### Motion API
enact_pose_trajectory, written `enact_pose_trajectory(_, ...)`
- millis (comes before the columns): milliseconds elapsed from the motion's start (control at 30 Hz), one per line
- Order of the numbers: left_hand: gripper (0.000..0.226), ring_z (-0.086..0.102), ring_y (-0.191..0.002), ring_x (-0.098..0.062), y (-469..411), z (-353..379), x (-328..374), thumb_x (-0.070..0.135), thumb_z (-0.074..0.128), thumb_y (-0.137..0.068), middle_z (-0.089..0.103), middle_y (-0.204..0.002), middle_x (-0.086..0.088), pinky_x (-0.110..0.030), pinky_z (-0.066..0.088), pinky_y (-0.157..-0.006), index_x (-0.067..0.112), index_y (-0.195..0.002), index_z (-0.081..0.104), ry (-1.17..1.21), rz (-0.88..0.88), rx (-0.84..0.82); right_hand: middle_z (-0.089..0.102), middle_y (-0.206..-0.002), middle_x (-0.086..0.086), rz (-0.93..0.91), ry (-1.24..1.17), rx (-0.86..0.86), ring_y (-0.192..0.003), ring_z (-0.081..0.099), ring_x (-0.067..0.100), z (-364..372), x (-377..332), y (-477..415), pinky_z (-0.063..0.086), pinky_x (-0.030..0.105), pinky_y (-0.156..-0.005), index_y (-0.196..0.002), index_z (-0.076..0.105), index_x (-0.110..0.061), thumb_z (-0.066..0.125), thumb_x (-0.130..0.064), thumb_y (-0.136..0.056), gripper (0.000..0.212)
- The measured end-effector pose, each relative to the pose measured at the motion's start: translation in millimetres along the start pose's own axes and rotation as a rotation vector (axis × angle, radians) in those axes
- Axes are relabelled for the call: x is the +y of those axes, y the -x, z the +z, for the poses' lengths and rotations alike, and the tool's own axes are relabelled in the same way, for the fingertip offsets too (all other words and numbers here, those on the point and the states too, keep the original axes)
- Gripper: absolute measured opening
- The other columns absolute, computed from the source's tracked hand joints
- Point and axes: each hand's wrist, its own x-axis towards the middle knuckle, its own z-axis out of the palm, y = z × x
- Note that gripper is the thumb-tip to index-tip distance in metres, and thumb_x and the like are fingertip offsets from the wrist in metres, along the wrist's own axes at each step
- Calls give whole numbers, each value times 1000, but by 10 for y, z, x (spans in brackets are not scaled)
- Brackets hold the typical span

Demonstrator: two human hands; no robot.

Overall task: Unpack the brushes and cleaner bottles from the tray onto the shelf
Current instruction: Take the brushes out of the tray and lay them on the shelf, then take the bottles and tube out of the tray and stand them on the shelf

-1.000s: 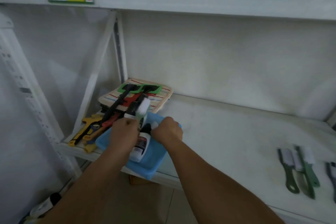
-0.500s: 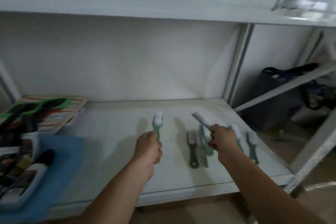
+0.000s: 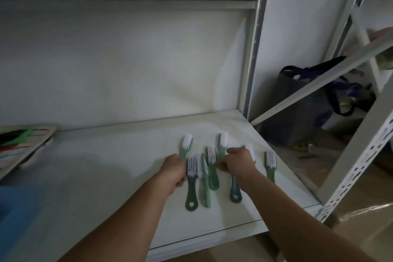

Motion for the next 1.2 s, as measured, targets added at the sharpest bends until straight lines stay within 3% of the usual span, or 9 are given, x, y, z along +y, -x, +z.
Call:
enact_pose_trajectory(100, 28, 63, -72, -28, 79, -110, -12, 27, 34, -98, 61, -97, -8, -31, 46, -64, 22, -121, 47, -330, 98, 39, 69, -89, 15, -30, 55, 6, -78, 70, 27, 15, 78, 47, 61, 45, -85, -135, 54, 1, 55, 9, -91, 45)
enact_pose_trajectory(200, 46, 71, -82, -28, 229, -248, -65, 30, 32, -97, 61, -127, -10, -38, 59, -82, 18, -140, 43, -603, 173, 86, 70, -100, 14, -73, 66, 41, -84, 72, 26, 77, 65, 220, 60, 45, -87, -133, 58, -3, 48, 6, -92, 43)
enact_pose_trajectory(333, 43, 59, -118, -29, 590, -636, -228, 32, 36, -99, 57, -139, -3, -37, 48, -98, 24, -140, 48, -597, 290, 175, 71, -93, 9, -178, 85, 81, -77, 71, 23, 418, -127, 577, 60, 38, -75, -117, 67, -11, 42, 3, -95, 36)
enact_pose_trajectory(600, 18, 68, -76, -22, 1263, -2361, -945, 30, 52, -91, 71, -78, 2, -40, 57, -72, 24, -81, 66, -302, 296, 589, 69, -94, 15, -421, 85, -264, -55, 69, 18, 1905, -457, 1504, 62, 35, -63, -90, 69, -10, 56, 2, -93, 19)
enact_pose_trajectory(733, 33, 53, -56, -27, 1406, -3286, -1438, 26, 48, -94, 59, -64, -17, -37, 42, -55, 8, -69, 58, -335, 182, 781, 71, -86, 13, -443, 114, -447, -56, 69, 19, 2649, -518, 1942, 62, 35, -60, -92, 69, -8, 60, 0, -90, 13)
enact_pose_trajectory(833, 36, 48, -50, -19, 1504, -3755, -1648, 19, 44, -96, 52, -55, -7, -30, 32, -46, 12, -62, 52, -454, 74, 863, 73, -84, 17, -414, 171, -551, -60, 71, 24, 3148, -525, 2198, 64, 44, -69, -97, 69, -4, 60, 2, -85, 17)
enact_pose_trajectory(933, 30, 56, -58, -19, 1518, -4076, -1788, 13, 49, -92, 53, -59, -1, -30, 38, -52, 15, -62, 50, -691, 2, 852, 72, -86, 14, -370, 311, -636, -73, 73, 27, 3589, -475, 2414, 63, 43, -71, -91, 69, -7, 62, -4, -77, 17)
enact_pose_trajectory(1067, 11, 64, -89, -23, 1483, -4241, -1839, 20, 53, -92, 68, -99, -8, -30, 46, -69, 10, -95, 57, -924, -108, 690, 60, -79, 8, -397, 605, -733, -69, 58, 20, 4104, -312, 2618, 46, 28, -52, -76, 56, -5, 57, -8, -83, 8)
enact_pose_trajectory(1200, 21, 67, -96, -25, 1350, -4291, -1855, 24, 54, -93, 69, -106, -10, -31, 49, -71, 7, -105, 58, -992, -142, 564, 58, -125, 17, -393, 839, -757, -114, 57, 31, 4550, -92, 2646, 55, 40, -93, -121, 56, -2, 64, -17, -87, 38)
